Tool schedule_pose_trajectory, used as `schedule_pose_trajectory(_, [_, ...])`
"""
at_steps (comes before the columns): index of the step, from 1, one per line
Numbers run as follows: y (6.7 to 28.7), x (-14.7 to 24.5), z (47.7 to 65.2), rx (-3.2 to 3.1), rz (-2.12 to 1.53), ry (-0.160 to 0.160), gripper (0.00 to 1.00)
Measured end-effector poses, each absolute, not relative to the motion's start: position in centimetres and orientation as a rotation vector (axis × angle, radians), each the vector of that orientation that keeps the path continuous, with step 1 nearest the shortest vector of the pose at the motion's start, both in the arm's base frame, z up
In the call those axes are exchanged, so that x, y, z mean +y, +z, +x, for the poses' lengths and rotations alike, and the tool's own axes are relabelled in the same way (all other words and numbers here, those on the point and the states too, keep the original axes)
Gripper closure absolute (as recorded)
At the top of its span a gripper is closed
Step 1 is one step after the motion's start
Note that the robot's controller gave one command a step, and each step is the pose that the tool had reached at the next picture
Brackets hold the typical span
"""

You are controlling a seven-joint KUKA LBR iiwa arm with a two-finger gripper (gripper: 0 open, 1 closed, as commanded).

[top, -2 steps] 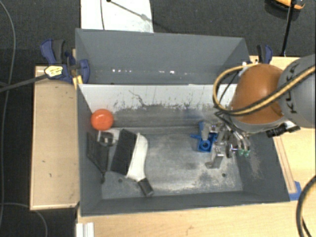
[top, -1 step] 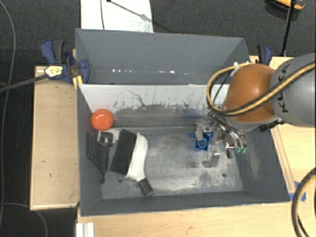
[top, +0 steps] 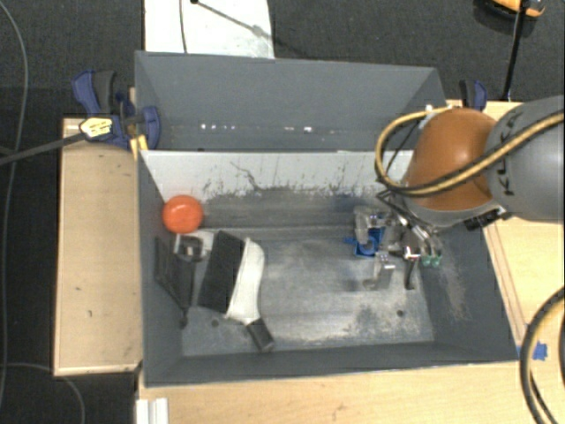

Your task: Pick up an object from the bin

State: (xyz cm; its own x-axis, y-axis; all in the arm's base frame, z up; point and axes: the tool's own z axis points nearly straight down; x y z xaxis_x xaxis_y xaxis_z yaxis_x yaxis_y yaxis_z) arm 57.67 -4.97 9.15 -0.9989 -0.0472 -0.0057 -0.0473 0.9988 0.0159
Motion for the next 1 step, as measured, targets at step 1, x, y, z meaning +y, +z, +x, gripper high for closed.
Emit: schedule_pose_trajectory(1, [9.87,-5.95,57.92,3.113,-0.022,0.011,0.00])
